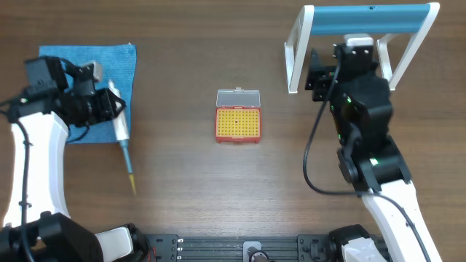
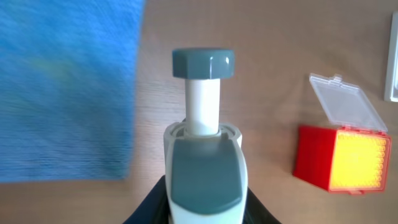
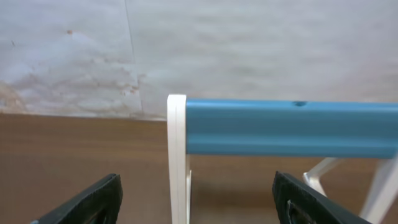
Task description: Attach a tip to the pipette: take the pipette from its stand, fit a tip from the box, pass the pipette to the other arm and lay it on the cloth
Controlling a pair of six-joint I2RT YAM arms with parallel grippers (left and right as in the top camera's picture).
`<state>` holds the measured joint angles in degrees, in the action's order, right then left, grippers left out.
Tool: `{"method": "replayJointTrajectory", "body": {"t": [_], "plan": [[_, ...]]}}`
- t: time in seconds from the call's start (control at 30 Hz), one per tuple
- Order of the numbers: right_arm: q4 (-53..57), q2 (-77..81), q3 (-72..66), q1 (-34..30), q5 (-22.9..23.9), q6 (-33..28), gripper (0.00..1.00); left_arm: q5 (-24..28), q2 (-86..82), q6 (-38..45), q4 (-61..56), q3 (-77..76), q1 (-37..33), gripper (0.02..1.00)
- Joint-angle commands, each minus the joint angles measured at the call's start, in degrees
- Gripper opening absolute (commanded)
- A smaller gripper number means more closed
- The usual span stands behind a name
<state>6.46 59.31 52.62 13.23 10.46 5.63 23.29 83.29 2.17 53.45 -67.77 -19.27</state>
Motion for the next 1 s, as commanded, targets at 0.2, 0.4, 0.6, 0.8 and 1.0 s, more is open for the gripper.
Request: {"method": "replayJointTrajectory", "body": {"t": [0.2,0.4,0.6,0.8,1.0], "plan": [[16.41,-21.05,-2.08,0.13,4.11,-8.94,0.798,-18.51,8.09,6.67,15.30,-22.47,-2.03,0.027],[24.39,-40.46,-10.05,2.75,2.73,-9.20,0.801,-18.62,25.00,6.75,20.94,-37.03,-2.21,0.025],[26.34,-59.14,-24.46,3.26,-3.85,-9.11,0.809,-21.68,39.19,6.97,22.91,-50.77,-1.95,0.027],[15.04,-58.47,-37.86,3.19,-2.12,-7.78,0.809,-24.68,43.85,9.14,18.01,-50.97,-0.57,0.025],[-9.35,-58.05,-52.41,3.45,-3.89,-5.90,0.803,-24.74,48.02,9.31,11.21,-50.97,3.48,0.027]]}}
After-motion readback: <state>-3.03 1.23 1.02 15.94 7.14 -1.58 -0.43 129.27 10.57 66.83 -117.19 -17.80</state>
